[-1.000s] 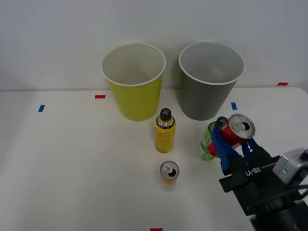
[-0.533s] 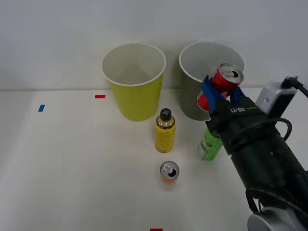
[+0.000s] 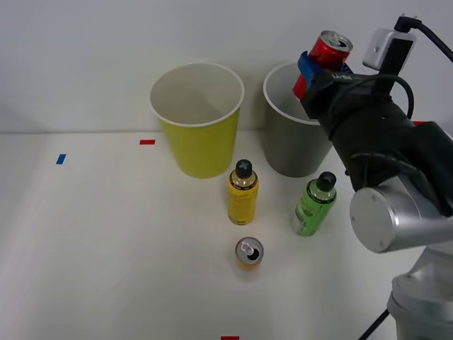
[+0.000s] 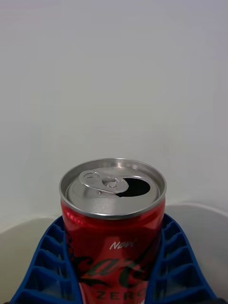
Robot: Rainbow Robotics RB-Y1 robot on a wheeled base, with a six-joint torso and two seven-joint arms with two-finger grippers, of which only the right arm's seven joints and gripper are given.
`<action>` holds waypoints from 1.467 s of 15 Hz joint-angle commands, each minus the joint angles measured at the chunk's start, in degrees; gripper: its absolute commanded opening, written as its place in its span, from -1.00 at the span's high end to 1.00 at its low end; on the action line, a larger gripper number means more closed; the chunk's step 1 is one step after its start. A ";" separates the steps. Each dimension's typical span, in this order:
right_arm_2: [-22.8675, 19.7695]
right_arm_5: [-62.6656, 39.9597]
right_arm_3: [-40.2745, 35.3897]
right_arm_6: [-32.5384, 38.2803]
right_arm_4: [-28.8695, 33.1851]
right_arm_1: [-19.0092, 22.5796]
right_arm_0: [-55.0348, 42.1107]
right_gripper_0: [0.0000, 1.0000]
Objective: Put cans in the gray bin, plastic bottles in the light green bin
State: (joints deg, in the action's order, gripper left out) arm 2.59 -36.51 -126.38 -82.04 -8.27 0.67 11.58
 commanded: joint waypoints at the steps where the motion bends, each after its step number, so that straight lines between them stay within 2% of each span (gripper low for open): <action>1: -4.26 0.04 9.13 -0.22 0.45 1.27 8.02 0.62; 5: -5.93 0.13 15.37 -1.54 1.07 3.73 11.71 0.62; 11: -5.66 1.01 16.43 -1.54 0.80 4.87 11.71 0.63; 12: -5.57 1.09 16.43 -1.54 0.89 4.87 11.71 0.55; 13: -5.57 1.18 16.43 -1.45 0.98 4.87 11.71 0.30; 14: -5.57 1.27 16.43 -1.37 0.98 4.87 11.80 -0.12; 15: -5.57 1.27 16.43 -1.28 1.07 4.96 11.71 -0.75; 16: -5.57 1.27 16.43 -1.28 1.07 5.13 11.71 -1.00; 22: -5.13 1.36 16.43 -1.10 0.80 5.66 11.71 -1.00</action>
State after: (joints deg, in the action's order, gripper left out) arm -2.56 -35.24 -109.95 -83.13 -7.36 6.27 23.30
